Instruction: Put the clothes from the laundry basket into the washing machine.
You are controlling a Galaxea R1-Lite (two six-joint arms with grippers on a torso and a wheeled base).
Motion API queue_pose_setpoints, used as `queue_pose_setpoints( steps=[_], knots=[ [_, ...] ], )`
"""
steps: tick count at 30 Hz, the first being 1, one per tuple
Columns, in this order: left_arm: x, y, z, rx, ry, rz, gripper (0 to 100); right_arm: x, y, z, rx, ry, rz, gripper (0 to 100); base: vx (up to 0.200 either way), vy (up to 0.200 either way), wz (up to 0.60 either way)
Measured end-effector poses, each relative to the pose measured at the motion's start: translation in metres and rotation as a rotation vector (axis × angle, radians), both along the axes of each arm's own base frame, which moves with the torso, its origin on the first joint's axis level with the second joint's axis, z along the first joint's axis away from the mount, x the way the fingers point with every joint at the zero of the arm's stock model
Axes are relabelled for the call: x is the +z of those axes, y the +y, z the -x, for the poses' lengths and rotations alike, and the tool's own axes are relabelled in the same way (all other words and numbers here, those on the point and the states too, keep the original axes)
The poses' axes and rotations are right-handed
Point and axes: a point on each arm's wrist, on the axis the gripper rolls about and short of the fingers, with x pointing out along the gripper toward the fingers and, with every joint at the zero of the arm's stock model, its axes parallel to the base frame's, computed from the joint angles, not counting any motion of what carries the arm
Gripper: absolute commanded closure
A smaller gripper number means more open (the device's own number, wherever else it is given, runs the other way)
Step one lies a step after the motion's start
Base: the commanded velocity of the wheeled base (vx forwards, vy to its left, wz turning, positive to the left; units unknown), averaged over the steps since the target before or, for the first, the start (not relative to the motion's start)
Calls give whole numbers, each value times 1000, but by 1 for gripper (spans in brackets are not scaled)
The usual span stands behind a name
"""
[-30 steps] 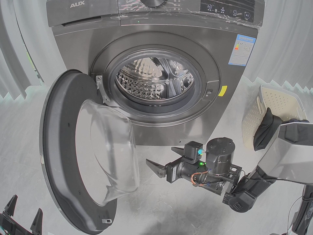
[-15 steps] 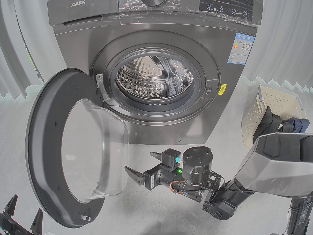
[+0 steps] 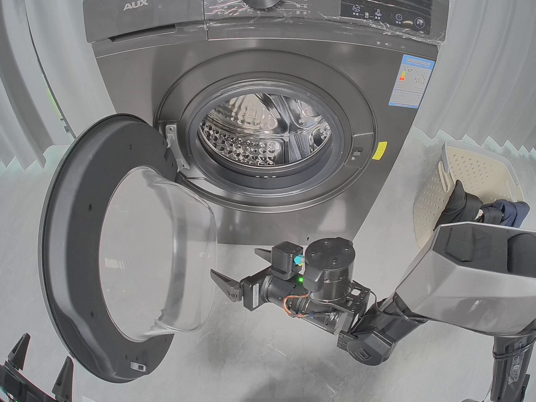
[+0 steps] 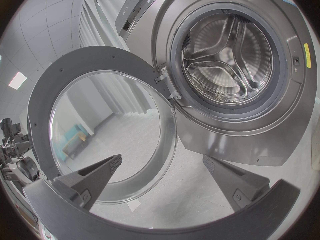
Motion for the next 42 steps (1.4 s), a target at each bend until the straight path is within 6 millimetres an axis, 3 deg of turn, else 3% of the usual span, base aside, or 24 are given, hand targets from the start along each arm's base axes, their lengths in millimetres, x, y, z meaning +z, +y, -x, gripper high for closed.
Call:
queue_pose_setpoints(
  steps=[16,26,42],
  knots=[
    [0,0,0,0,1,-1,0,1,22,-30,-50,-18,-17,0,-38,0,0],
    [0,0,0,0,0,-1,0,6,50,-27,-39,-49,-89,0,0,0,0],
    [0,0,0,0,0,-1,0,10,45,-59,-185,-16,-42,0,0,0,0]
  ],
)
